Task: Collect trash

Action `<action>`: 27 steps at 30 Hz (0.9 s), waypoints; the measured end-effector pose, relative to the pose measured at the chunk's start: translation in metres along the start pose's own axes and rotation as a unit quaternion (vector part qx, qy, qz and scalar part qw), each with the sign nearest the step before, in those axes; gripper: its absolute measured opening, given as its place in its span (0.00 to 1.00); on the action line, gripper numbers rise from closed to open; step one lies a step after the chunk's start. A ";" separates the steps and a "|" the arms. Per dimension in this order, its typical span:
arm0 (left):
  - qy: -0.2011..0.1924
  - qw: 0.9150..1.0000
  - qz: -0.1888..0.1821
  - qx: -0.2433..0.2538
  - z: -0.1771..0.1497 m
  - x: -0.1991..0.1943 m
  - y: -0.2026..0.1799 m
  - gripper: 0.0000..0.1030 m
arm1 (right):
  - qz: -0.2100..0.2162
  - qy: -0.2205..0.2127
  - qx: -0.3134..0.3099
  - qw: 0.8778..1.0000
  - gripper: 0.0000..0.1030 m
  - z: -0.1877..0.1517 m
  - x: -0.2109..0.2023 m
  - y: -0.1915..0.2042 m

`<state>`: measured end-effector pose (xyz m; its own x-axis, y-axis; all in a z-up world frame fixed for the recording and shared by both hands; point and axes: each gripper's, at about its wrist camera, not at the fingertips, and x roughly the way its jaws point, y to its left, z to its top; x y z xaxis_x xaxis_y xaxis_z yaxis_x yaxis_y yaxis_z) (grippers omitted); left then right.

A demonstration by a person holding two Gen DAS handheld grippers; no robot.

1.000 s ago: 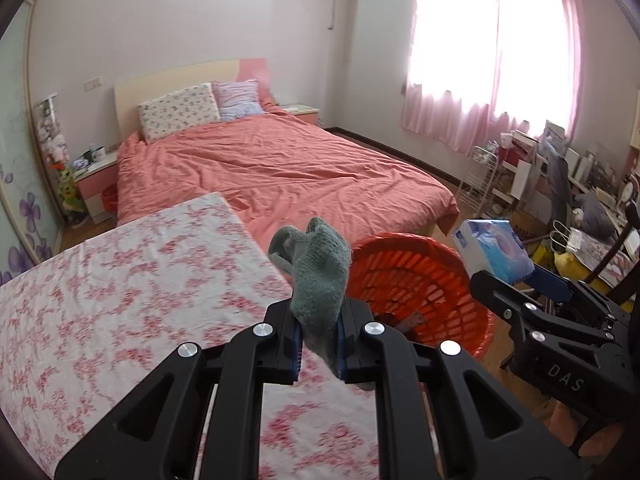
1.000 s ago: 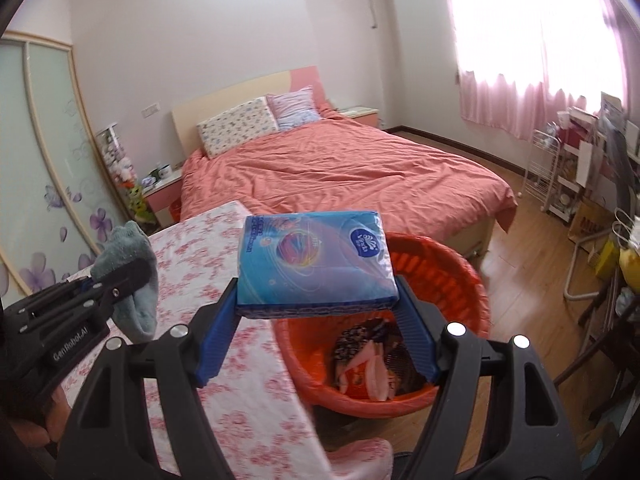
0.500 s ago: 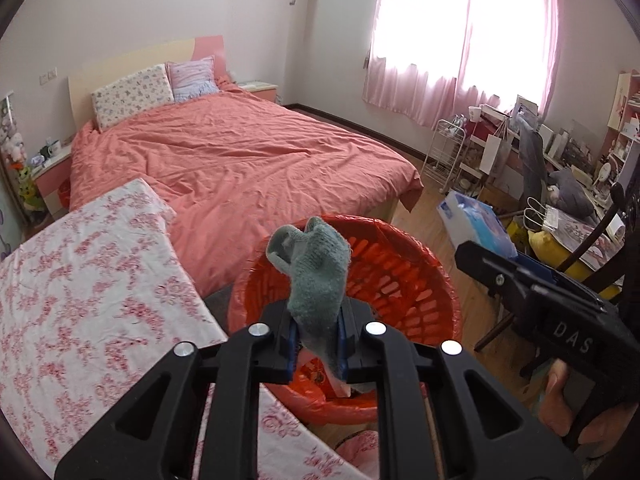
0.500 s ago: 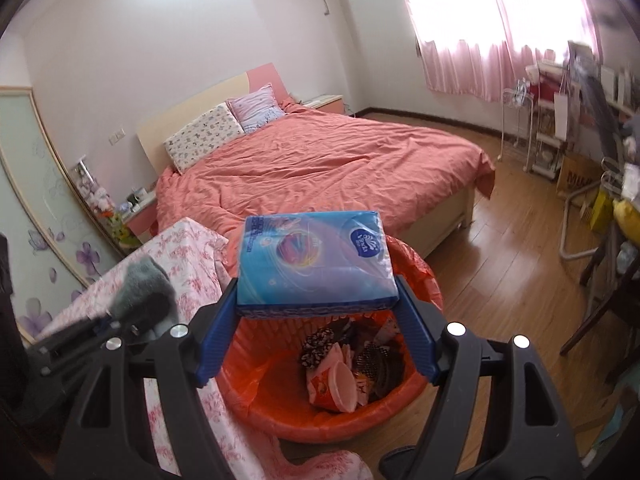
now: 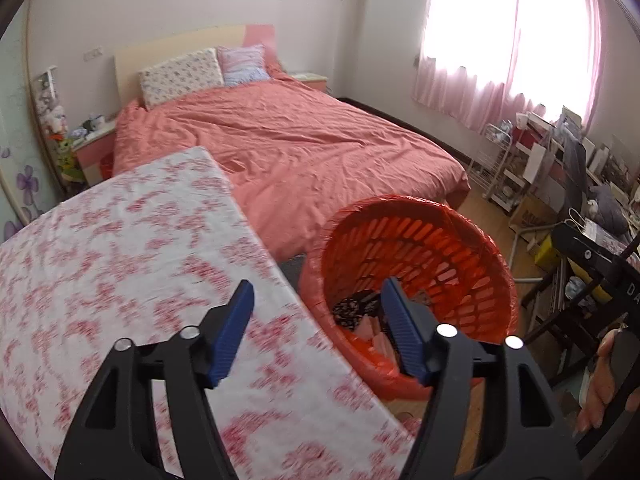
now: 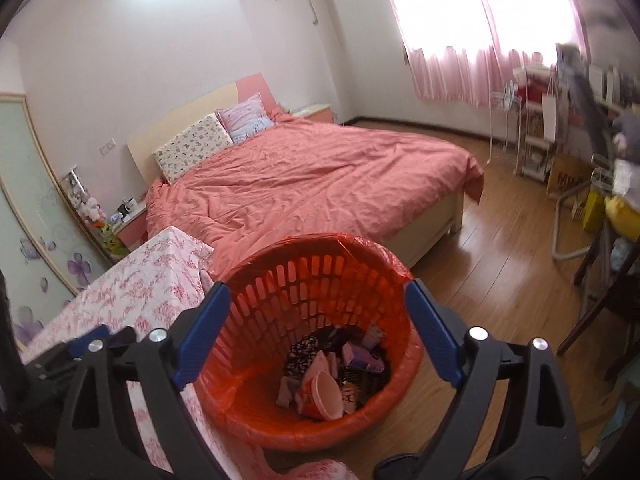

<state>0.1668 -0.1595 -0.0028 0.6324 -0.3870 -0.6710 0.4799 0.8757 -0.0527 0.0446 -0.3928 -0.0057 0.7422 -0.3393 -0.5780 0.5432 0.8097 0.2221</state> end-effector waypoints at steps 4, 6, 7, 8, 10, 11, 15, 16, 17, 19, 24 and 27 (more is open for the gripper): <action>-0.031 0.999 0.036 -0.008 -0.015 -0.039 0.021 0.77 | -0.022 -0.038 -0.037 0.998 0.96 -0.013 -0.040 0.023; -0.057 0.996 0.072 -0.010 -0.025 -0.062 0.031 0.84 | -0.034 -0.049 -0.053 0.997 0.96 -0.020 -0.058 0.035; -0.071 0.993 0.090 -0.011 -0.031 -0.073 0.035 0.89 | -0.040 -0.054 -0.061 0.996 0.96 -0.025 -0.067 0.042; -0.080 0.991 0.103 -0.012 -0.035 -0.080 0.038 0.91 | -0.048 -0.058 -0.071 0.995 0.96 -0.030 -0.077 0.050; -0.097 0.986 0.133 -0.018 -0.048 -0.102 0.046 0.94 | -0.061 -0.062 -0.084 0.993 0.96 -0.039 -0.092 0.060; -0.100 0.985 0.141 -0.023 -0.052 -0.108 0.049 0.96 | -0.063 -0.063 -0.088 0.992 0.96 -0.042 -0.099 0.063; -0.121 0.978 0.162 -0.043 -0.072 -0.138 0.062 0.98 | -0.066 -0.083 -0.080 0.991 0.96 -0.062 -0.127 0.075; -0.127 0.976 0.172 -0.045 -0.077 -0.145 0.064 0.98 | -0.068 -0.094 -0.072 0.991 0.96 -0.068 -0.135 0.077; -0.132 0.974 0.180 -0.047 -0.083 -0.152 0.066 0.98 | -0.068 -0.104 -0.067 0.990 0.96 -0.074 -0.143 0.079; -0.134 0.972 0.188 -0.051 -0.094 -0.161 0.068 0.98 | -0.075 -0.112 -0.060 0.989 0.96 -0.084 -0.152 0.082; -0.128 0.967 0.205 -0.075 -0.116 -0.175 0.077 0.98 | -0.087 -0.106 -0.072 0.988 0.96 -0.109 -0.168 0.095; -0.130 0.965 0.214 -0.083 -0.123 -0.181 0.079 0.98 | -0.081 -0.087 -0.087 0.989 0.96 -0.118 -0.171 0.105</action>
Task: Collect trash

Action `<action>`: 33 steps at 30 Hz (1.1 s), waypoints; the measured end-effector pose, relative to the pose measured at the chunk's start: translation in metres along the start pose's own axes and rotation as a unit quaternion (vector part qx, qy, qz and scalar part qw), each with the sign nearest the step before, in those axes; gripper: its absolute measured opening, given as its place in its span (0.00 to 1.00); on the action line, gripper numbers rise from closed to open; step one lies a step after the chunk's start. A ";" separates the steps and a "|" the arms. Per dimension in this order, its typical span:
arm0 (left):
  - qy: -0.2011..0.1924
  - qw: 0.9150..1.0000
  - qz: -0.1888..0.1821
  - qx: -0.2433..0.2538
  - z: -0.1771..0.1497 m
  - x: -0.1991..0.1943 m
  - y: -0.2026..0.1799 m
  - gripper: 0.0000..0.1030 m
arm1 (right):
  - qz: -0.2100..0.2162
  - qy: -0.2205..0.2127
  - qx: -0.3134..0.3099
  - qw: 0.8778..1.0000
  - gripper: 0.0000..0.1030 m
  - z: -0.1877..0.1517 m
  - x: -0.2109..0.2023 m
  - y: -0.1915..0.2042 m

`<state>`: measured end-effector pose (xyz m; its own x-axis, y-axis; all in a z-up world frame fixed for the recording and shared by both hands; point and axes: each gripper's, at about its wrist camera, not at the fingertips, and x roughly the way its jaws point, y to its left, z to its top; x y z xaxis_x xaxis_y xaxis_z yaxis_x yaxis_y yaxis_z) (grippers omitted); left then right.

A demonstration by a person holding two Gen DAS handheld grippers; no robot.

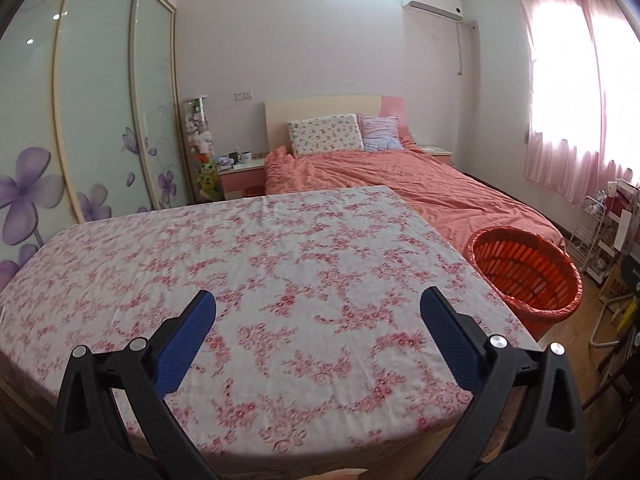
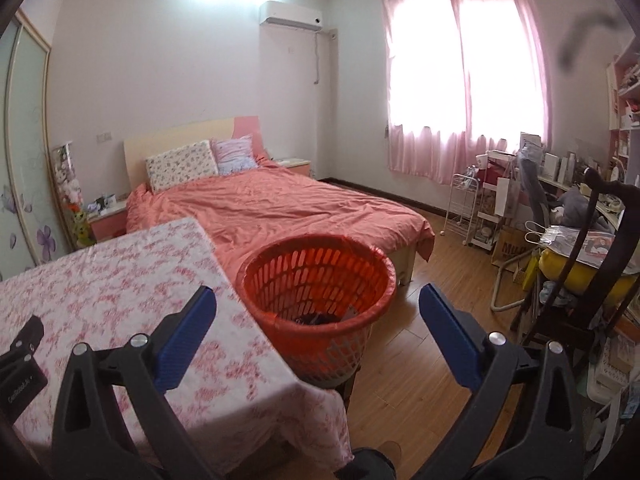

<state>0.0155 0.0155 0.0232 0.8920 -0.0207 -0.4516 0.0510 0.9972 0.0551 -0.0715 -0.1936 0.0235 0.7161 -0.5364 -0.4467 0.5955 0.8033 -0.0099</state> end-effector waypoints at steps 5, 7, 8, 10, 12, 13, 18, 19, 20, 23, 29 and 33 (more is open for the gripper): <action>0.006 1.000 -0.003 -0.015 -0.006 -0.006 0.009 0.98 | 0.011 0.038 -0.004 0.999 0.96 -0.009 -0.002 0.013; 0.014 1.000 -0.002 -0.022 -0.006 -0.007 0.013 0.98 | 0.007 0.046 -0.008 0.999 0.96 -0.013 -0.004 0.018; 0.016 1.000 -0.003 -0.025 -0.009 -0.008 0.016 0.98 | 0.005 0.046 -0.009 0.999 0.96 -0.015 -0.005 0.020; 0.024 0.999 -0.006 -0.034 -0.009 -0.008 0.019 0.98 | 0.000 0.045 -0.012 0.999 0.96 -0.016 -0.008 0.022; 0.033 0.999 -0.010 -0.042 -0.010 -0.008 0.021 0.98 | 0.000 0.047 -0.014 0.999 0.96 -0.016 -0.011 0.022; 0.037 0.998 -0.013 -0.046 -0.010 -0.008 0.022 0.98 | 0.000 0.047 -0.015 0.999 0.96 -0.015 -0.011 0.024; 0.045 0.998 -0.014 -0.045 -0.012 -0.012 0.022 0.98 | 0.007 0.053 -0.017 0.998 0.96 -0.017 -0.015 0.026; 0.044 0.998 -0.015 -0.044 -0.012 -0.013 0.021 0.98 | 0.008 0.054 -0.016 0.998 0.96 -0.018 -0.016 0.026; 0.044 0.998 -0.015 -0.043 -0.012 -0.014 0.021 0.98 | 0.010 0.056 -0.016 0.998 0.96 -0.018 -0.017 0.027; 0.042 0.998 -0.014 -0.040 -0.012 -0.017 0.022 0.98 | 0.013 0.058 -0.015 0.998 0.96 -0.019 -0.019 0.028; 0.046 0.998 -0.017 -0.041 -0.013 -0.019 0.022 0.98 | 0.019 0.071 -0.009 0.997 0.96 -0.020 -0.020 0.026; 0.050 0.998 -0.018 -0.042 -0.013 -0.020 0.022 0.98 | 0.019 0.073 -0.010 0.997 0.96 -0.021 -0.021 0.027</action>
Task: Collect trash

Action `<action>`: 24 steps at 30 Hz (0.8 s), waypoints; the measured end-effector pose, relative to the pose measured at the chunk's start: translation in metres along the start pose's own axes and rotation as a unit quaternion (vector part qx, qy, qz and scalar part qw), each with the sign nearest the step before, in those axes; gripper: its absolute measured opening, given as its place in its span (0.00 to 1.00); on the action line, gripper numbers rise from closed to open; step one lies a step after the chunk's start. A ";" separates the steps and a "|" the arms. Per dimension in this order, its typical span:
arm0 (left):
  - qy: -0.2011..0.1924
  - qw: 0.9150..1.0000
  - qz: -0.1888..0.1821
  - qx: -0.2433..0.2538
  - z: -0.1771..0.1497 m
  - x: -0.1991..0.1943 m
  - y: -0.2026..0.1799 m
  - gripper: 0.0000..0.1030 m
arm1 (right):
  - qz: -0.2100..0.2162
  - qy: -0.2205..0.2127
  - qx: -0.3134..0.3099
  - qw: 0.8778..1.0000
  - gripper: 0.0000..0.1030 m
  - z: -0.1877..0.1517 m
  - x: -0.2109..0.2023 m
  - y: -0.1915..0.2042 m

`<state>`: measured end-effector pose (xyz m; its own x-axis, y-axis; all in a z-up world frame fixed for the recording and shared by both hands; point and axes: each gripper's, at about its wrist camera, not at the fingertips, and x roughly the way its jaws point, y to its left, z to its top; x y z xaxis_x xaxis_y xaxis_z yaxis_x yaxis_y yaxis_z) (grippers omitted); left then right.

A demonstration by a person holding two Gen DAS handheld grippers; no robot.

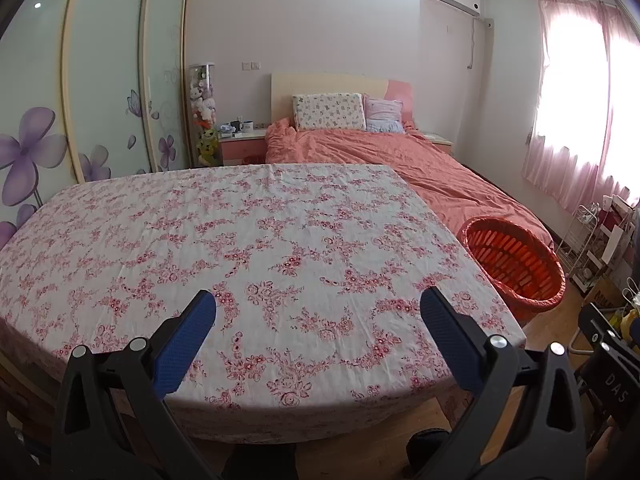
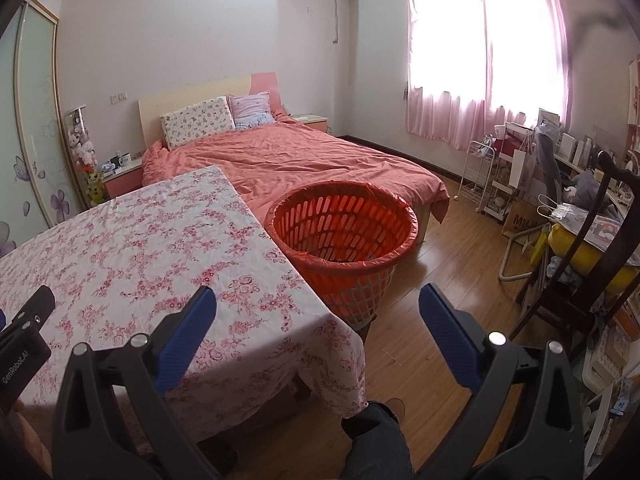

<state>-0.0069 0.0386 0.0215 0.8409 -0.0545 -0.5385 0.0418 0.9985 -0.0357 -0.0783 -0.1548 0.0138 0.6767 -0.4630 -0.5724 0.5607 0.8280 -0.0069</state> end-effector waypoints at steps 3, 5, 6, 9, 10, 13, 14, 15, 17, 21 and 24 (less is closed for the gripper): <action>0.000 1.000 0.000 -0.001 -0.001 -0.001 0.000 0.98 | 0.000 -0.003 -0.002 1.000 0.96 -0.001 -0.002 0.002; 0.000 1.000 -0.001 -0.001 0.000 -0.001 0.000 0.98 | -0.001 -0.004 -0.002 1.000 0.96 0.000 -0.003 0.002; -0.001 1.000 -0.001 0.000 0.000 -0.002 0.000 0.98 | -0.001 -0.005 -0.002 1.000 0.96 0.000 -0.004 0.002; -0.004 1.000 0.001 0.001 0.000 -0.003 -0.001 0.98 | -0.001 -0.007 -0.002 1.000 0.96 0.002 -0.006 0.003; -0.005 1.000 0.001 0.001 0.000 -0.004 -0.001 0.98 | 0.000 -0.008 -0.001 1.000 0.96 0.003 -0.007 0.003; -0.010 1.000 0.002 0.004 0.001 -0.007 -0.002 0.98 | 0.001 -0.010 -0.001 1.000 0.96 0.003 -0.009 0.002; -0.011 1.000 0.002 0.004 0.001 -0.008 -0.003 0.98 | 0.001 -0.011 -0.002 1.000 0.96 0.003 -0.010 0.002; -0.012 1.000 0.002 0.005 0.001 -0.008 -0.003 0.98 | 0.002 -0.011 -0.002 1.000 0.96 0.003 -0.010 0.002; -0.013 1.000 0.003 0.005 0.001 -0.009 -0.004 0.98 | 0.002 -0.012 -0.001 1.000 0.96 0.002 -0.011 0.002; -0.014 1.000 0.005 0.007 0.001 -0.009 -0.005 0.98 | 0.003 -0.010 -0.001 1.000 0.96 0.002 -0.011 0.002; -0.014 1.000 0.005 0.008 0.001 -0.009 -0.005 0.98 | 0.003 -0.011 -0.001 1.000 0.96 0.002 -0.011 0.002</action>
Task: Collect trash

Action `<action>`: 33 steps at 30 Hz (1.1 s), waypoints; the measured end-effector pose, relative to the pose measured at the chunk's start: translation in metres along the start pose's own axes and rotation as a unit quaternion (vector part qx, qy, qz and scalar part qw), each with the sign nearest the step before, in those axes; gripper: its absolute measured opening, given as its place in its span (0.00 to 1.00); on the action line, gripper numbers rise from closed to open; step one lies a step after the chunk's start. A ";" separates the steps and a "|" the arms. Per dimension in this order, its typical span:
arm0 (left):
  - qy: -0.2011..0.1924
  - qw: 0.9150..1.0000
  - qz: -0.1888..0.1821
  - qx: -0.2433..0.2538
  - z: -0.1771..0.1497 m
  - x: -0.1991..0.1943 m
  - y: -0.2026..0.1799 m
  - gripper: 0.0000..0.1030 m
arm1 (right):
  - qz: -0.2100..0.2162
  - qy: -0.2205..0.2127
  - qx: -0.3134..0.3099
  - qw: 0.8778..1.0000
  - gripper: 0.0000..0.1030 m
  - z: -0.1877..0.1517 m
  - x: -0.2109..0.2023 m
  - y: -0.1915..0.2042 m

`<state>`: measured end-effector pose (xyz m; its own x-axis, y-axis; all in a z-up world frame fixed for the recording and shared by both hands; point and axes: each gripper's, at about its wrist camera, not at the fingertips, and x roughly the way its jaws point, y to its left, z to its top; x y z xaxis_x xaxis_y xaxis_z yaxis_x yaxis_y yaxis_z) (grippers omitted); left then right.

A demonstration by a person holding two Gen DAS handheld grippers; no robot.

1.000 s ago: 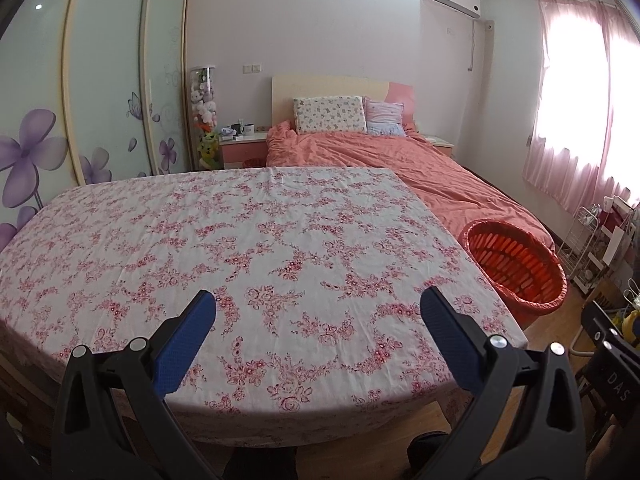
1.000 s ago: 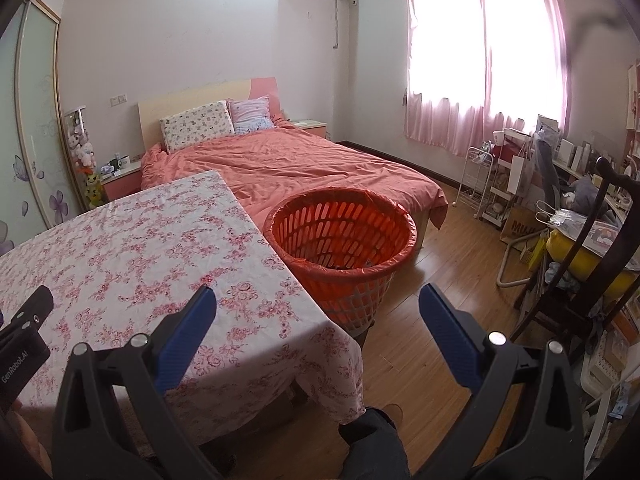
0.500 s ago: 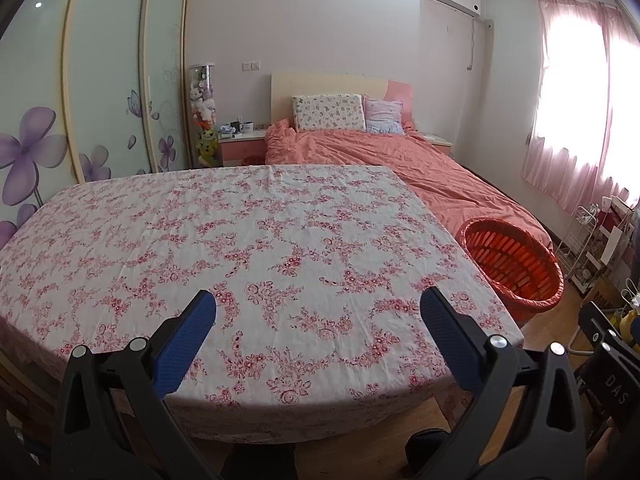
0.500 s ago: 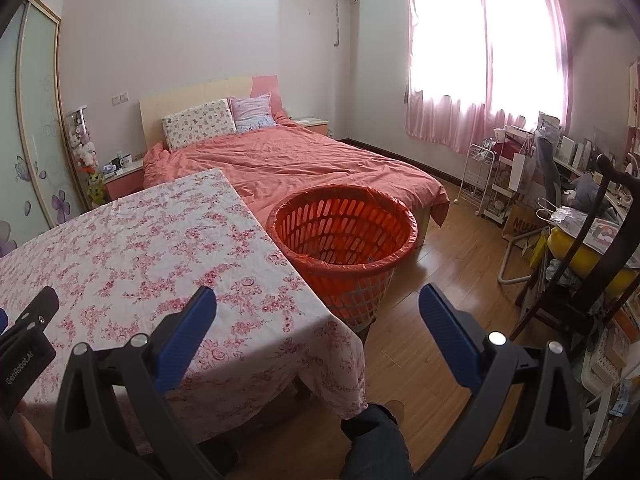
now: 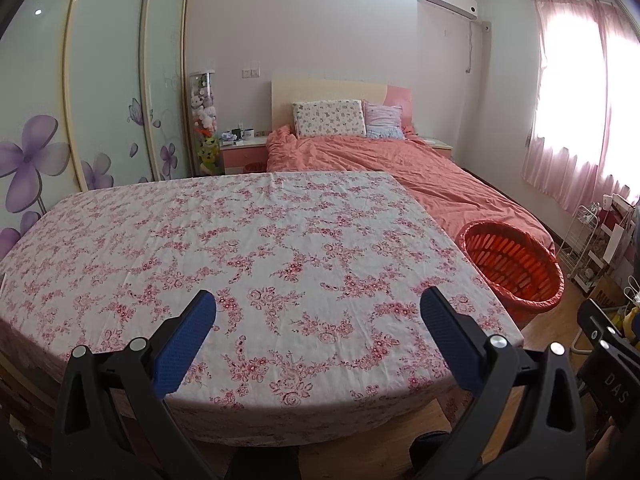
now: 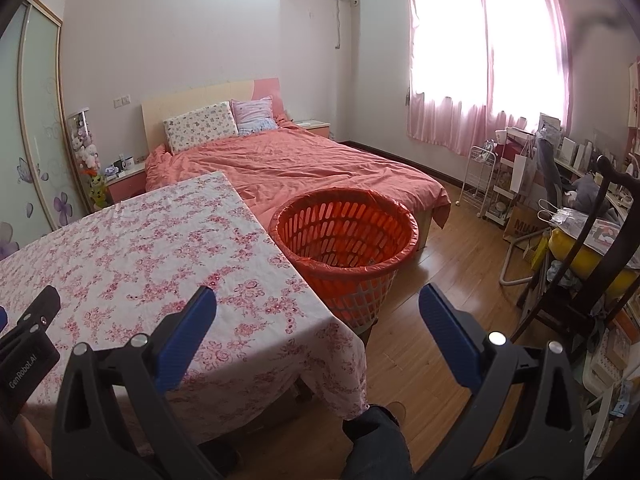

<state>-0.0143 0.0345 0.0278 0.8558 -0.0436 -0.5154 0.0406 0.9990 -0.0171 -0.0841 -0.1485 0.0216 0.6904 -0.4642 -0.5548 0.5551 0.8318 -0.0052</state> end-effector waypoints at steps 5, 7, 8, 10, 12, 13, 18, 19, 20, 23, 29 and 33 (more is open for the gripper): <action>0.000 1.000 0.001 0.000 0.000 0.000 0.000 0.98 | 0.000 0.000 0.000 1.000 0.96 0.000 0.000 0.001; 0.001 1.000 0.000 -0.001 -0.001 0.000 0.001 0.98 | 0.000 0.000 0.000 1.000 0.96 0.000 0.000 0.001; 0.001 1.000 0.000 -0.001 -0.001 0.000 0.001 0.98 | 0.000 0.000 0.000 1.000 0.96 0.000 0.000 0.001; 0.002 1.000 0.000 -0.001 -0.001 0.000 0.001 0.98 | 0.000 0.000 0.000 1.000 0.96 0.000 0.000 0.001; 0.003 1.000 0.000 -0.001 -0.001 0.000 0.001 0.98 | 0.000 0.000 0.000 1.000 0.96 0.000 0.000 0.001; 0.003 1.000 0.000 -0.001 -0.001 0.000 0.002 0.98 | 0.000 0.000 0.000 1.000 0.96 0.000 0.000 0.001; 0.004 1.000 0.000 -0.001 -0.001 0.000 0.002 0.98 | 0.000 0.000 0.000 1.000 0.96 0.000 0.000 0.001; 0.005 1.000 -0.001 -0.001 -0.001 0.000 0.002 0.98 | 0.000 0.000 0.000 1.000 0.96 0.000 0.000 0.001; 0.005 1.000 -0.001 0.000 -0.001 0.001 0.001 0.98 | 0.000 0.000 0.000 1.000 0.96 0.000 0.000 0.001; 0.006 1.000 -0.001 0.000 -0.002 0.001 0.001 0.98 | 0.000 0.001 0.000 1.000 0.96 0.000 0.000 0.001; 0.006 1.000 -0.001 0.000 -0.001 0.001 0.001 0.98 | 0.000 0.000 0.000 1.000 0.96 0.000 0.000 0.000; 0.007 1.000 -0.001 -0.001 -0.001 0.001 0.001 0.98 | 0.000 0.000 -0.001 1.000 0.96 0.000 0.000 0.000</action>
<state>-0.0141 0.0350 0.0259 0.8489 -0.0449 -0.5266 0.0413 0.9990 -0.0187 -0.0834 -0.1484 0.0217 0.6903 -0.4640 -0.5551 0.5545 0.8321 -0.0060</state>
